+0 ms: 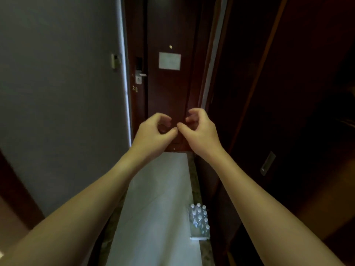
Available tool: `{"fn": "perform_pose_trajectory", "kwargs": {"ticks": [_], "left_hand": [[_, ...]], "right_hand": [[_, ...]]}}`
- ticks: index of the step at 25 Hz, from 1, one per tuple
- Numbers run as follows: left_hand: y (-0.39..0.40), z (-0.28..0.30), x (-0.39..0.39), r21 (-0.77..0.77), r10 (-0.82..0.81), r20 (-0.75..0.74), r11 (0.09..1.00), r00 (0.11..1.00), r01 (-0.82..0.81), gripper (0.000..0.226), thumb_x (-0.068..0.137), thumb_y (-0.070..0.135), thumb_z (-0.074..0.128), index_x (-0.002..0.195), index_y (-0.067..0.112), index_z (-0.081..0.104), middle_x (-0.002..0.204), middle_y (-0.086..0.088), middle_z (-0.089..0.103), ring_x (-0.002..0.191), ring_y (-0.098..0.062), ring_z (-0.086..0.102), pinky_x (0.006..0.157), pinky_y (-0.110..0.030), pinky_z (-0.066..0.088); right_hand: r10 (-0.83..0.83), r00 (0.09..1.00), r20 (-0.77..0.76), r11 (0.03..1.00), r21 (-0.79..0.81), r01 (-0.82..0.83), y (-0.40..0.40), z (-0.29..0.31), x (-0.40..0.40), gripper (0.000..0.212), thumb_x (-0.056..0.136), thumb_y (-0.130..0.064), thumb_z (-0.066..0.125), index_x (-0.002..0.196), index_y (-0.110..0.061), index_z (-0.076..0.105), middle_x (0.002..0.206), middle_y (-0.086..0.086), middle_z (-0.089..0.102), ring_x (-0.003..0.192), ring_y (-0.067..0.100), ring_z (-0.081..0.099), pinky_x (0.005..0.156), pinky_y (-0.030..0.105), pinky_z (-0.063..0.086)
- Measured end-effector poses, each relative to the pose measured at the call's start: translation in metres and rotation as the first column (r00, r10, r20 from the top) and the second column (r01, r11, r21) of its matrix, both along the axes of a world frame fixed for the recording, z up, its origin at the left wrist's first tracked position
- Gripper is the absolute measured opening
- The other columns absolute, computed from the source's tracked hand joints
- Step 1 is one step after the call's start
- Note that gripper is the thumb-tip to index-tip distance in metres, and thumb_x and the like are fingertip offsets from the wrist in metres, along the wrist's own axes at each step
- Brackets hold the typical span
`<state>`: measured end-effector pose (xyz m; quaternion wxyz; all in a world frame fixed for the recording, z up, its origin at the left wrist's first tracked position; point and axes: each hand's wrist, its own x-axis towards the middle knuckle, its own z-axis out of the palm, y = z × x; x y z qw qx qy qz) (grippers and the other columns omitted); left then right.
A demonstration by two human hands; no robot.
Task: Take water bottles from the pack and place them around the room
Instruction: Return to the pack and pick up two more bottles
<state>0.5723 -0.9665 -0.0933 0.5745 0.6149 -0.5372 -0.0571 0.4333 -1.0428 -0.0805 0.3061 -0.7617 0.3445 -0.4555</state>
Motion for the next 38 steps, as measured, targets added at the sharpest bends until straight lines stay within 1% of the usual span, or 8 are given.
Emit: {"fn": "perform_pose_trajectory", "kwargs": {"ticks": [4, 9, 11, 18, 22, 28, 32, 38], "left_hand": [[-0.105, -0.002, 0.026, 0.021, -0.136, 0.006, 0.990, 0.991, 0.136, 0.031, 0.073, 0.041, 0.066, 0.100, 0.026, 0.067, 0.087, 0.015, 0.070, 0.079, 0.013, 0.063, 0.069, -0.004, 0.044], [-0.214, -0.018, 0.037, 0.076, -0.257, -0.037, 0.963, 0.966, 0.259, 0.039, 0.073, 0.046, 0.068, 0.106, 0.026, 0.068, 0.092, 0.011, 0.071, 0.085, -0.001, 0.068, 0.075, -0.021, 0.055], [-0.253, -0.019, 0.040, 0.065, -0.280, -0.043, 0.957, 0.959, 0.283, 0.038, 0.073, 0.049, 0.069, 0.106, 0.029, 0.067, 0.093, 0.012, 0.071, 0.086, 0.000, 0.067, 0.074, -0.017, 0.053], [-0.360, -0.044, 0.054, 0.061, -0.329, -0.133, 0.939, 0.935, 0.339, 0.025, 0.075, 0.042, 0.071, 0.099, 0.038, 0.065, 0.095, 0.009, 0.071, 0.088, 0.001, 0.067, 0.074, -0.011, 0.050], [-0.418, -0.080, 0.049, 0.143, -0.367, -0.185, 0.908, 0.912, 0.395, 0.023, 0.083, 0.032, 0.072, 0.105, 0.032, 0.065, 0.099, 0.007, 0.070, 0.088, -0.006, 0.068, 0.072, -0.020, 0.056], [-0.491, -0.148, 0.041, 0.233, -0.410, -0.247, 0.854, 0.878, 0.465, 0.024, 0.091, 0.017, 0.069, 0.114, 0.015, 0.066, 0.105, -0.002, 0.068, 0.093, -0.012, 0.066, 0.083, -0.020, 0.056], [-0.528, -0.192, 0.038, 0.253, -0.456, -0.273, 0.816, 0.847, 0.520, 0.021, 0.091, 0.012, 0.068, 0.111, 0.011, 0.065, 0.102, -0.003, 0.068, 0.082, 0.006, 0.060, 0.074, -0.008, 0.048], [-0.549, -0.378, 0.022, 0.421, -0.458, -0.331, 0.710, 0.825, 0.564, 0.022, 0.085, -0.001, 0.071, 0.100, 0.013, 0.063, 0.093, 0.004, 0.065, 0.069, 0.010, 0.056, 0.066, -0.008, 0.043]], "right_hand": [[-0.107, 0.991, 0.085, 0.993, 0.067, 0.101, -0.083, -0.007, 0.030, 0.049, 0.080, -0.036, 0.074, 0.122, -0.018, 0.056, 0.096, -0.009, 0.063, 0.074, -0.008, 0.060, 0.063, 0.006, 0.044], [-0.237, 0.968, 0.087, 0.967, 0.121, 0.226, -0.175, -0.022, 0.022, 0.048, 0.085, -0.031, 0.074, 0.126, -0.016, 0.055, 0.098, -0.006, 0.062, 0.065, -0.008, 0.055, 0.060, 0.009, 0.046], [-0.276, 0.956, 0.097, 0.956, 0.134, 0.262, -0.211, -0.024, 0.016, 0.046, 0.085, -0.030, 0.074, 0.125, -0.016, 0.056, 0.098, -0.006, 0.062, 0.063, -0.008, 0.054, 0.059, 0.010, 0.046], [-0.389, 0.911, 0.137, 0.911, 0.206, 0.358, -0.328, -0.058, -0.022, 0.044, 0.086, -0.027, 0.074, 0.124, -0.015, 0.056, 0.101, -0.004, 0.061, 0.062, -0.001, 0.053, 0.062, 0.023, 0.047], [-0.435, 0.891, 0.132, 0.883, 0.254, 0.394, -0.379, -0.096, -0.019, 0.039, 0.087, -0.027, 0.073, 0.120, -0.017, 0.056, 0.099, -0.007, 0.061, 0.057, -0.008, 0.054, 0.055, 0.012, 0.045], [-0.524, 0.849, 0.067, 0.809, 0.352, 0.472, -0.431, -0.173, -0.031, 0.041, 0.085, -0.027, 0.074, 0.120, -0.015, 0.058, 0.101, -0.005, 0.061, 0.060, -0.007, 0.056, 0.061, 0.015, 0.047], [-0.601, 0.796, 0.073, 0.740, 0.428, 0.519, -0.447, -0.223, -0.039, 0.040, 0.080, -0.028, 0.074, 0.115, -0.017, 0.058, 0.099, 0.000, 0.063, 0.065, -0.002, 0.057, 0.071, 0.025, 0.052], [-0.690, 0.723, 0.030, 0.617, 0.547, 0.566, -0.454, -0.404, -0.030, 0.026, 0.074, -0.031, 0.071, 0.095, -0.036, 0.058, 0.088, -0.010, 0.069, 0.076, 0.001, 0.065, 0.072, 0.022, 0.048]]}}
